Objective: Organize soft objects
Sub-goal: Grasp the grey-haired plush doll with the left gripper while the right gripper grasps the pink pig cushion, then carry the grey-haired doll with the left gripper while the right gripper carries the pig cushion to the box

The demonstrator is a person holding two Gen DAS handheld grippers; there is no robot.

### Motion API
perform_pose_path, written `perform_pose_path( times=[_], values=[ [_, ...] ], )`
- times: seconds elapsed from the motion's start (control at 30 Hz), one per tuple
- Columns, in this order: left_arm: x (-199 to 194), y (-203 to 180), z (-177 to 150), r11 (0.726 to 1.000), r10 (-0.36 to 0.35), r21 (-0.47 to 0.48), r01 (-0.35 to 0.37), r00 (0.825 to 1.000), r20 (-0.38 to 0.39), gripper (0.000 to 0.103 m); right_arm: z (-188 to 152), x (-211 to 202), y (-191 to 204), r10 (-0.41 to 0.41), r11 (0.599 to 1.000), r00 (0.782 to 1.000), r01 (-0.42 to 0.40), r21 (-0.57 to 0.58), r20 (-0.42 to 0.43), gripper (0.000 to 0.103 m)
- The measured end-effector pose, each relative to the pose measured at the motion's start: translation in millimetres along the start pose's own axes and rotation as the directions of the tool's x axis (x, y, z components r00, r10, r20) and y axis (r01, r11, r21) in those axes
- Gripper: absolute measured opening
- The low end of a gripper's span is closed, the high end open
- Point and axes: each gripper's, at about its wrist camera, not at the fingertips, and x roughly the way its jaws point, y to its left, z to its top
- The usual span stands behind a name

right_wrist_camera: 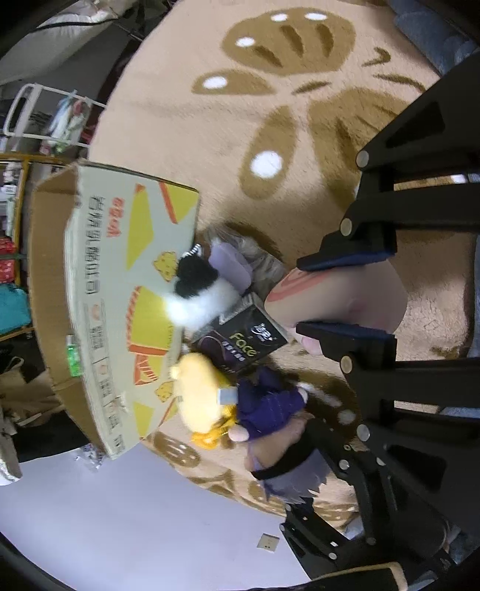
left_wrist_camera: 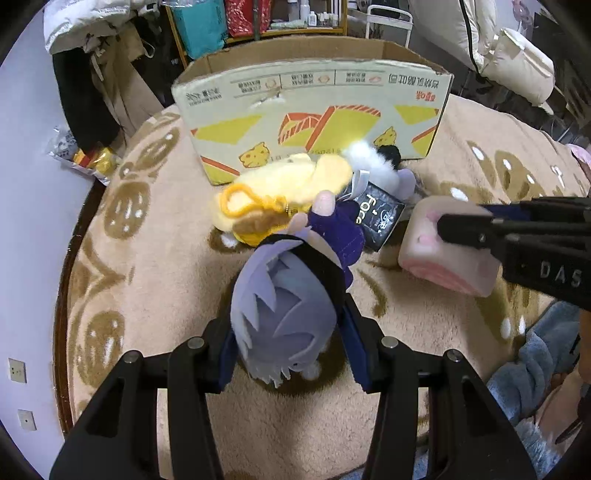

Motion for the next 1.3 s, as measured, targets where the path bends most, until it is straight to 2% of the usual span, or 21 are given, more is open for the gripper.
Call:
perform_pose_path(
  times=[0.27,0.37,0.43,0.57,0.8,0.97,1.17,1.3],
  values=[
    [-29,1,-7,0.999,0.047,-0.022,-0.046,0.996,0.071,0.049,9,-39,-3,0.014,1.000,0.988,-0.010,-0.028,0.156,0.026],
    [-44,5,-9,0.996,0.072,-0.053,-0.067,0.991,0.114,0.049,10,-52,-4,0.009,1.000,0.977,-0.003,-0.029,0.215,0.026],
    [-55,7,-10,0.992,0.115,-0.063,-0.106,0.982,0.153,0.049,9,-62,-6,0.004,1.000,0.968,0.000,-0.014,0.252,0.026],
    [-79,9,-12,0.985,0.166,-0.085,-0.149,0.956,0.243,0.049,9,-81,-10,-0.003,1.000,0.943,-0.001,0.011,0.332,0.026],
    [-110,9,-12,0.977,0.212,-0.114,-0.181,0.894,0.395,0.049,12,-113,-13,-0.007,1.000,0.881,0.004,0.008,0.473,0.026],
    [-122,10,-10,0.972,0.235,-0.131,-0.196,0.860,0.453,0.049,15,-129,-18,0.002,1.000,0.843,-0.017,0.024,0.538,0.026],
    [-129,12,-1,0.966,0.258,-0.149,-0.212,0.826,0.501,0.049,21,-142,-23,0.011,0.999,0.810,-0.033,0.026,0.586,0.026],
    [-134,16,9,0.962,0.274,-0.159,-0.223,0.795,0.542,0.049,28,-146,-26,0.015,0.999,0.789,-0.040,0.027,0.614,0.026]
  ],
)
